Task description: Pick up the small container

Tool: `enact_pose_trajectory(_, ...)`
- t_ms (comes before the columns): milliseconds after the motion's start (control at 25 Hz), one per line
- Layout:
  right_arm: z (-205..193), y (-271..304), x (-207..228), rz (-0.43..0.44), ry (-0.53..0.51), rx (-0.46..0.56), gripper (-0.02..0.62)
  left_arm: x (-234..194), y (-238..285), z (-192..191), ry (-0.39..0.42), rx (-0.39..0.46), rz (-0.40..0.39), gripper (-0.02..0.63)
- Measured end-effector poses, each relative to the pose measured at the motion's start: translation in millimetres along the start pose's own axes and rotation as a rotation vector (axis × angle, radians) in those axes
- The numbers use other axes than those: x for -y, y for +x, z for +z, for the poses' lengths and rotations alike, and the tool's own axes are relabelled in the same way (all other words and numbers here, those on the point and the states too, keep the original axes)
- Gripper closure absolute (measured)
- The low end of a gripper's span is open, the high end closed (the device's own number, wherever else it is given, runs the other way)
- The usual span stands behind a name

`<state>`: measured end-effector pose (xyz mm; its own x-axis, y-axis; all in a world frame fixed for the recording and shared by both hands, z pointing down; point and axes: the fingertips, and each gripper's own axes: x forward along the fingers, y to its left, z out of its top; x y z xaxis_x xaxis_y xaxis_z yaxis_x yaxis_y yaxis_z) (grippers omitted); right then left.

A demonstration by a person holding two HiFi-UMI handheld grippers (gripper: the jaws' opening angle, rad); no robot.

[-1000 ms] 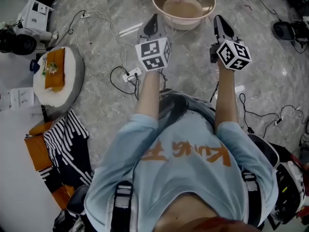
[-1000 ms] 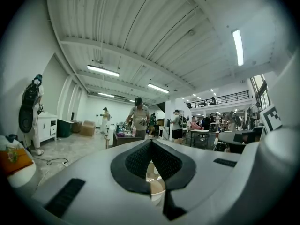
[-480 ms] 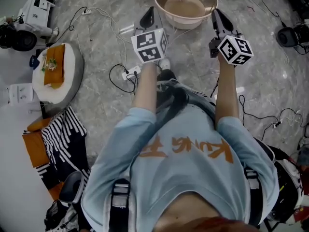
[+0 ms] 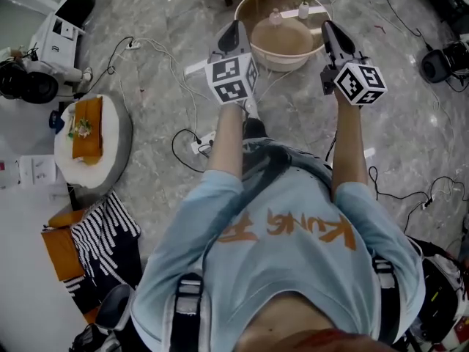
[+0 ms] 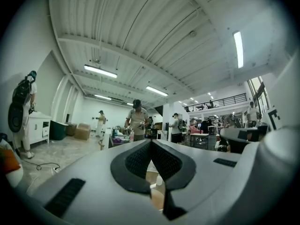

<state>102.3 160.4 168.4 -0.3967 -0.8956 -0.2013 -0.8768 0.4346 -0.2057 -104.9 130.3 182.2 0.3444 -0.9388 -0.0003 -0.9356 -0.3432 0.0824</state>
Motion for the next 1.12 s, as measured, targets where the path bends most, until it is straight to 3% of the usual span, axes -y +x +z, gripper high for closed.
enact_pose_trajectory(240,-31,72,39,-0.052,0.024,-0.027,0.583,-31,90,-19,-0.053,-0.046,-0.052,0.583)
enact_pose_trajectory(520,-76,177,83,-0.127,0.041,-0.099,0.583,-66,210,-46,-0.053,-0.145,-0.143,0.583)
enact_pose_trajectory(840,-130,295,118,-0.200,-0.037,-0.170,0.583,-114,334,-85,-0.028,-0.231,-0.218,0.583)
enact_pose_trajectory(1120,-160,322,154,-0.270,-0.049,-0.246,0.583,-118,387,-120,-0.067,-0.278,-0.262,0.583)
